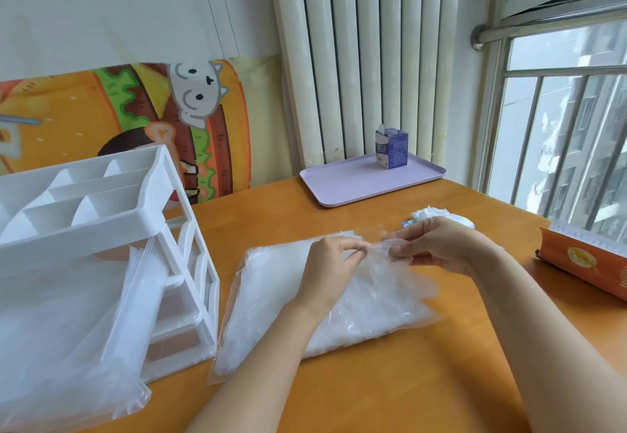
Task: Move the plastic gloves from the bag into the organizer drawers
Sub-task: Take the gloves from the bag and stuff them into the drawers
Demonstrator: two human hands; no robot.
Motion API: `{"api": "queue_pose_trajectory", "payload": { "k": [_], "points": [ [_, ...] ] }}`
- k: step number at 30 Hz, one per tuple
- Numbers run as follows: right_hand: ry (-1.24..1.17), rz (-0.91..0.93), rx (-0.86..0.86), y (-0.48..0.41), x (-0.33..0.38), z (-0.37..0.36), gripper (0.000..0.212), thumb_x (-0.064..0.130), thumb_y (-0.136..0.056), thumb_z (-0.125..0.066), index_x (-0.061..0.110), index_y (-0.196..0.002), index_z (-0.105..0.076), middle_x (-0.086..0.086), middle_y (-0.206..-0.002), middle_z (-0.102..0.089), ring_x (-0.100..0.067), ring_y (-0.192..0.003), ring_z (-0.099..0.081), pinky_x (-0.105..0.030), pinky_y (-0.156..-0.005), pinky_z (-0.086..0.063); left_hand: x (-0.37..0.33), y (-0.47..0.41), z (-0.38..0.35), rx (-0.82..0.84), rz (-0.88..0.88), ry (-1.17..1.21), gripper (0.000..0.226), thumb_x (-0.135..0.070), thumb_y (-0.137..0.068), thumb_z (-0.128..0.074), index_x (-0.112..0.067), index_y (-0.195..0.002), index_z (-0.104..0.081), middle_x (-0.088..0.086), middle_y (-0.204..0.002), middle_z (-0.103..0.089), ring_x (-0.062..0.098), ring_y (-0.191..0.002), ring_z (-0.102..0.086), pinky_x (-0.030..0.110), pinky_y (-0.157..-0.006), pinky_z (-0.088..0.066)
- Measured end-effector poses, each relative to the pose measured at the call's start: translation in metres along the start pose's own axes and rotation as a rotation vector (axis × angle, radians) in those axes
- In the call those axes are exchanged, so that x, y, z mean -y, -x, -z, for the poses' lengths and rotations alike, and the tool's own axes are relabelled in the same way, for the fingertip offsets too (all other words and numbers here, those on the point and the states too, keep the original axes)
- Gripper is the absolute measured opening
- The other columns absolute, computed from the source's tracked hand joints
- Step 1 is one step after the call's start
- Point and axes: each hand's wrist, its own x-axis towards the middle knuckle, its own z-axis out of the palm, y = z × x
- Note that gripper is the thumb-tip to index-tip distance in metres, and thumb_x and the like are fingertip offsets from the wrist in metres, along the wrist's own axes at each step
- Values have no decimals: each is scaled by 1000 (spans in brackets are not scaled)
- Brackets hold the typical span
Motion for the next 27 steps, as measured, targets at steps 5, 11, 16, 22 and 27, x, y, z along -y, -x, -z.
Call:
{"api": "queue_pose_trajectory", "payload": {
  "k": [5, 11, 16, 22, 27],
  "points": [
    [64, 4, -83, 1, -1, -4, 28, 2, -68, -79, -4, -93, -67, -4, -74, -70, -11, -68, -64, -20, -65, -53, -3, 4, 7, -23, -73, -19, 29, -2, -85, -64, -29, -75, -68, -24, -79, -65, -12, -89, -58, 18, -97, -37],
    [7, 33, -66, 3, -2, -5, 23, 21, -59, -79, 7, -68, -63, -1, -56, -60, -9, -55, -55, -21, -62, -48, 4, 5, 6, 31, -186, -175, 34, 8, -81, -54, -20, -90, -72, -22, -78, -60, 3, -84, -57, 34, -94, -44],
    [-59, -18, 38, 6, -1, -6, 15, -5, -77, -69, 2, -90, -73, -7, -81, -74, -12, -70, -70, -19, -61, -56, -5, 10, 7, 193, -144, -313, 66, 5, -86, -43, -40, -134, -50, -15, -81, -49, -1, -82, -41, 24, -103, -26],
    [84, -8, 28, 8, 1, -9, 19, 11, -54, -81, 8, -67, -69, -4, -67, -67, -10, -59, -59, -19, -60, -50, -5, 13, 0, 280, -112, -281, 45, -7, -86, -55, -29, -126, -61, -10, -98, -55, 9, -105, -47, 32, -106, -27],
    [122, 11, -36, 8, -1, -21, 39, 29, -54, -82, 13, -54, -47, 0, -48, -44, -11, -46, -37, -20, -48, -33, -5, 10, -9, 239, -89, -109, 10, -23, -80, -74, -18, -88, -71, -14, -91, -58, 10, -99, -56, 32, -99, -39]
  ]
}}
